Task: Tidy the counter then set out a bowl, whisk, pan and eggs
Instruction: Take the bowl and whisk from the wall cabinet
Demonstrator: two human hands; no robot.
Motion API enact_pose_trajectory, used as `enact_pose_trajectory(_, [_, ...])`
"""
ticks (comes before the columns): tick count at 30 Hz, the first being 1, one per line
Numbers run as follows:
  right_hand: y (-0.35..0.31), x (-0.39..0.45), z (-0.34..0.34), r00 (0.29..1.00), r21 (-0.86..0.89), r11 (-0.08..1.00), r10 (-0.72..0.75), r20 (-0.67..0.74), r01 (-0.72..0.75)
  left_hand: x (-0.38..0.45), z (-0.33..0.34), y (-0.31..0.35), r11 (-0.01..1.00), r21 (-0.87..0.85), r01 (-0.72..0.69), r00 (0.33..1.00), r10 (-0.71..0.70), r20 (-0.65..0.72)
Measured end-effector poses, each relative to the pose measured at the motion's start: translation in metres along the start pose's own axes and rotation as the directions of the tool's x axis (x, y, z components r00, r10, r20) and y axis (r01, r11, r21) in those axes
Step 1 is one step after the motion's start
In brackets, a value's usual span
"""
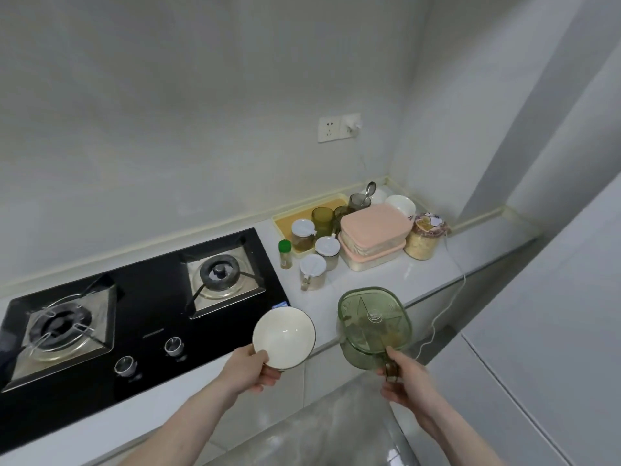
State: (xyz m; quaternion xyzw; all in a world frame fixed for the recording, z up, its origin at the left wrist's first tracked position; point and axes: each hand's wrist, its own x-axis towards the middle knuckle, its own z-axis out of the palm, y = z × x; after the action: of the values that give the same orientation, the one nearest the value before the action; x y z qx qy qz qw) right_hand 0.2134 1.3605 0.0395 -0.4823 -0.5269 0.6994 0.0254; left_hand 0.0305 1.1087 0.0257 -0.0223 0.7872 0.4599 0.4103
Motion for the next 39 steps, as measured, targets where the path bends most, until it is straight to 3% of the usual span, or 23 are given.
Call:
enact_pose_trajectory(8, [-0.036,0.087,-0.047,0.997,-0.011,0.997,0.074,-0.01,-0.074,0.056,0.056,0.028,0.992,-0.009,0.124,0.992,-0.125,-0.008])
enact_pose_trajectory(13, [-0.051,0.132,-0.046,0.994,0.036,0.994,0.105,-0.014,-0.104,0.093,0.064,0.044,0.981,-0.036,0.192,0.981,-0.193,-0.012])
enact_pose_trajectory(20, [-0.066,0.186,-0.031,0.979,0.174,0.967,0.197,-0.044,-0.187,0.136,0.065,0.062,0.964,0.058,0.26,0.965,-0.262,0.018])
enact_pose_trajectory(32, [-0.089,0.24,0.003,0.916,0.433,0.873,0.341,-0.211,-0.225,0.178,0.068,0.078,0.957,0.102,0.271,0.953,-0.282,0.113])
enact_pose_trajectory(39, [-0.1,0.242,0.012,0.918,0.418,0.884,0.324,-0.227,-0.208,0.186,0.073,0.081,0.964,0.054,0.262,0.959,-0.266,0.101])
